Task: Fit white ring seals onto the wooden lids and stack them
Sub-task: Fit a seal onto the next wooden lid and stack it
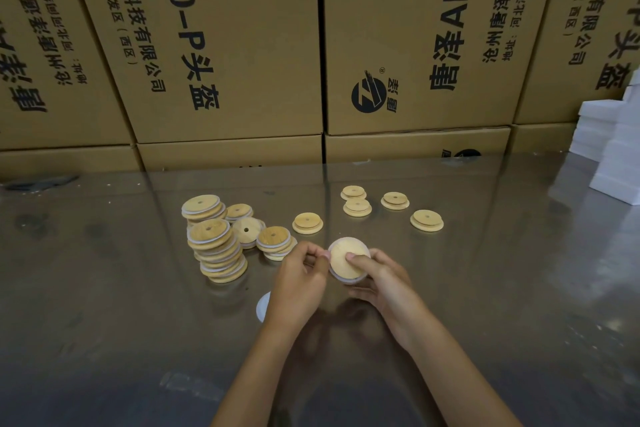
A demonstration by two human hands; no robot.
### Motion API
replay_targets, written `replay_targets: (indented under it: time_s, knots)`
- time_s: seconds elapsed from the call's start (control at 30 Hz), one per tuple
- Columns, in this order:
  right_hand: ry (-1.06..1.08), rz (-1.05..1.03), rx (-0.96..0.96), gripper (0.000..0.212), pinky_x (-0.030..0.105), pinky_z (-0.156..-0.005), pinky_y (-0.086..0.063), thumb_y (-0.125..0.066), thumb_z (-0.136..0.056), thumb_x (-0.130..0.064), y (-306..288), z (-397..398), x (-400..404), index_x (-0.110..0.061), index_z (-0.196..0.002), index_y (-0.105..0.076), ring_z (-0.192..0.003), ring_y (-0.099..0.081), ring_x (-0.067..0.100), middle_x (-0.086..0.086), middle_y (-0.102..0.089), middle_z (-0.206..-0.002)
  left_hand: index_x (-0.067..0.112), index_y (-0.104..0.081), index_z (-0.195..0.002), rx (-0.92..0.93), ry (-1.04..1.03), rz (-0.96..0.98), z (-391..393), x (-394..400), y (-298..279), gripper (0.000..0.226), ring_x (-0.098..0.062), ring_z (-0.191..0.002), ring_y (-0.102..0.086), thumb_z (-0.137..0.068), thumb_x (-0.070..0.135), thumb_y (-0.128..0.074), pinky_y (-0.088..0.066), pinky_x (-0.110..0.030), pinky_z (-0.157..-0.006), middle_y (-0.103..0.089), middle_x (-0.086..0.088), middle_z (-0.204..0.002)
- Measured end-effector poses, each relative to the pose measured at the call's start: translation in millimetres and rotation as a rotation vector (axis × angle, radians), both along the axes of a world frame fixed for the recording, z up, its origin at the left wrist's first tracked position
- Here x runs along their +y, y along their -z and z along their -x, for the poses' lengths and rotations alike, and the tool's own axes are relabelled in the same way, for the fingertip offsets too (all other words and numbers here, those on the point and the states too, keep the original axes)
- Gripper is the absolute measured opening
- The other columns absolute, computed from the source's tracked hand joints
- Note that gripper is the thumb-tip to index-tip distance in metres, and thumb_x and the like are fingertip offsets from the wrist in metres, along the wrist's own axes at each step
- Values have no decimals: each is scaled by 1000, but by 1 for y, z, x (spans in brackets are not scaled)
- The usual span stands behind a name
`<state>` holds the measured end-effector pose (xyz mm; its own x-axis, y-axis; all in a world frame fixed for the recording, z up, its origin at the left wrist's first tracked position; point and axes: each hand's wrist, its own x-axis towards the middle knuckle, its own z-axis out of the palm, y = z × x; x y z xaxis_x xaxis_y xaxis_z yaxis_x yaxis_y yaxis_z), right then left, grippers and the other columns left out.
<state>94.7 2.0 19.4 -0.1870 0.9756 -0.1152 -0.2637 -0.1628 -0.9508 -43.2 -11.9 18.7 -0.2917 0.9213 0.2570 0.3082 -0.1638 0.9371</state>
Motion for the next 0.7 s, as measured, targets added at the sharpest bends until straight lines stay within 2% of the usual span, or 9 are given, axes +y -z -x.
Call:
replay_targets:
  time_s: [0.13, 0.2, 0.3, 0.4, 0.57, 0.7]
  knots:
    - [-29, -26, -87, 16, 25, -64, -51, -70, -90, -20, -1, 0, -2, -9, -101, -67, -72, -57, 16, 9, -65, -86, 17, -62, -78, -12, -23, -47, 2, 2, 0, 15, -17, -68, -63, -89, 7, -58, -51, -32, -71, -66, 9, -69]
    - [-46, -24, -58, 21, 26, -66, -50, -69, -91, -20, -1, -3, -2, -7, -107, -66, -69, -56, 15, 8, -65, -85, 18, -63, -78, -21, -23, -37, 3, 2, 0, 14, -17, -69, -62, -89, 9, -60, -51, -35, -72, -66, 8, -70]
    - [-59, 4, 22, 19, 28, -73, -52, -67, -92, -18, -1, -6, 0, -9, -109, -65, -74, -60, 17, 8, -68, -88, 18, -63, -79, -23, 11, 6, 1, 2, 1, 13, -16, -68, -60, -90, 13, -61, -50, -35, -75, -65, 5, -70]
    - [-56, 32, 66, 18, 29, -77, -54, -67, -92, -19, 0, -8, 2, -11, -108, -66, -77, -64, 19, 7, -72, -86, 21, -61, -79, 18, 51, 62, -2, 1, 4, 13, -12, -63, -56, -91, 16, -62, -47, -31, -70, -63, 10, -66]
    - [-56, 72, 135, 22, 29, -75, -59, -68, -92, -18, 1, -6, 3, -5, -109, -64, -76, -71, 20, 12, -75, -89, 14, -63, -79, 133, 51, 55, -2, -1, 5, 15, -1, -57, -50, -90, 25, -65, -40, -17, -59, -60, 9, -64]
    - [-52, 75, 143, 24, 31, -79, -60, -65, -94, -17, -1, -3, 3, -2, -114, -64, -79, -74, 23, 15, -76, -92, 12, -65, -79, 145, 56, 64, -2, -1, 5, 16, -4, -61, -53, -89, 25, -66, -42, -19, -62, -68, -1, -72]
